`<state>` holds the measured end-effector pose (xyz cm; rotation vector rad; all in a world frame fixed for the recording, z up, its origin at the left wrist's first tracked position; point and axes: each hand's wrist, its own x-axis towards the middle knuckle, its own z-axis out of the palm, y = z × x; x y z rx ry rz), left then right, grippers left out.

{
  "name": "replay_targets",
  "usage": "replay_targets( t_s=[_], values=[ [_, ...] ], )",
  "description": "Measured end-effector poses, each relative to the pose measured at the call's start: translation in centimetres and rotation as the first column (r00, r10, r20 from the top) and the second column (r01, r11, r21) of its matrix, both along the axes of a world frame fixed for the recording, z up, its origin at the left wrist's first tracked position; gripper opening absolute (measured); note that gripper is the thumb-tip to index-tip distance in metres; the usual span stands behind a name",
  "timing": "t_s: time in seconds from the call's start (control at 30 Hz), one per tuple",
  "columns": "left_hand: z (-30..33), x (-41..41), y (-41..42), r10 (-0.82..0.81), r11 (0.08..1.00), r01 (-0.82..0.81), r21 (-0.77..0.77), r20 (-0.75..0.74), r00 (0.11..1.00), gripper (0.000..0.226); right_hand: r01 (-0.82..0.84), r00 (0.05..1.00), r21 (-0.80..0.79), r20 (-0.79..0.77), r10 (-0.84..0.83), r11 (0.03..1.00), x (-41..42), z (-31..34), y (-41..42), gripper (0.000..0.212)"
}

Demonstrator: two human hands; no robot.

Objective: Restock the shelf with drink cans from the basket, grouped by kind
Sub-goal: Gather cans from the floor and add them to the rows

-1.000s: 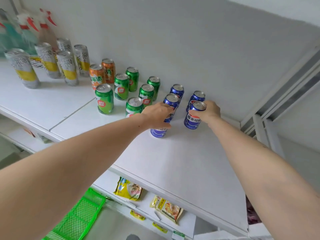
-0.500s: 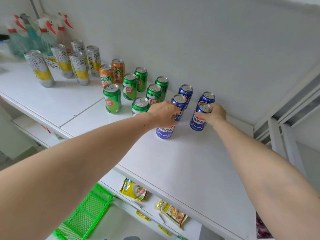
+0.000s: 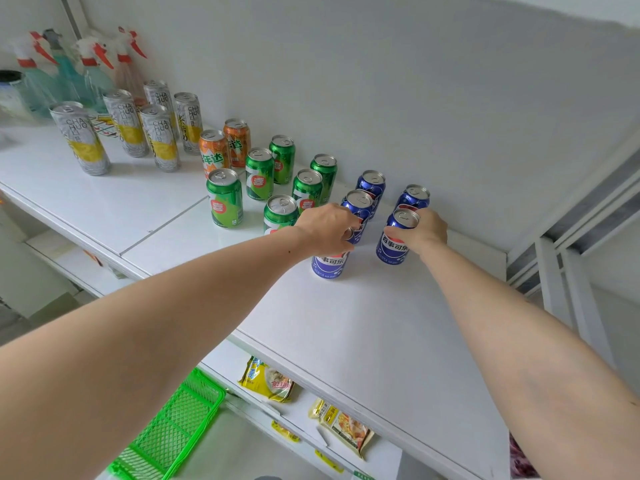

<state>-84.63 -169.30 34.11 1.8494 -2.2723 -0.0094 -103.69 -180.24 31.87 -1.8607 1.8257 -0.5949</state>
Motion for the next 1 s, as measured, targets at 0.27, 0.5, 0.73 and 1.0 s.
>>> replay_targets(
  t_s=[0.27, 0.5, 0.73, 1.0],
  values=[
    [0.2, -0.3, 0.2, 0.005, 1.000, -0.005, -0.001, 0.009, 1.000, 0.023, -0.011, 0.999, 0.069, -0.034, 0.013, 0.998, -0.1, 0.4, 0.1, 0.077],
    [0.3, -0.3, 0.2, 0.000, 1.000, 0.000, -0.017, -0.002, 1.000, 0.036, 0.076, 0.997, -0.106, 0.010, -0.076, 0.991, 1.5, 2.4, 1.4, 0.090],
    [2.2, 2.3, 2.1, 0.009, 0.999, -0.011, -0.037, -0.047, 0.999, 0.042, -0.020, 0.996, -0.445, 0.073, 0.058, 0.895, 5.8, 5.7, 4.5, 0.039],
    [4.2, 11.8, 9.2, 0.149, 0.988, -0.151, -0.030, -0.058, 0.987, 0.047, -0.166, 0.964, -0.491, 0.103, 0.246, 0.855, 15.5, 7.1, 10.3, 0.028]
  ],
)
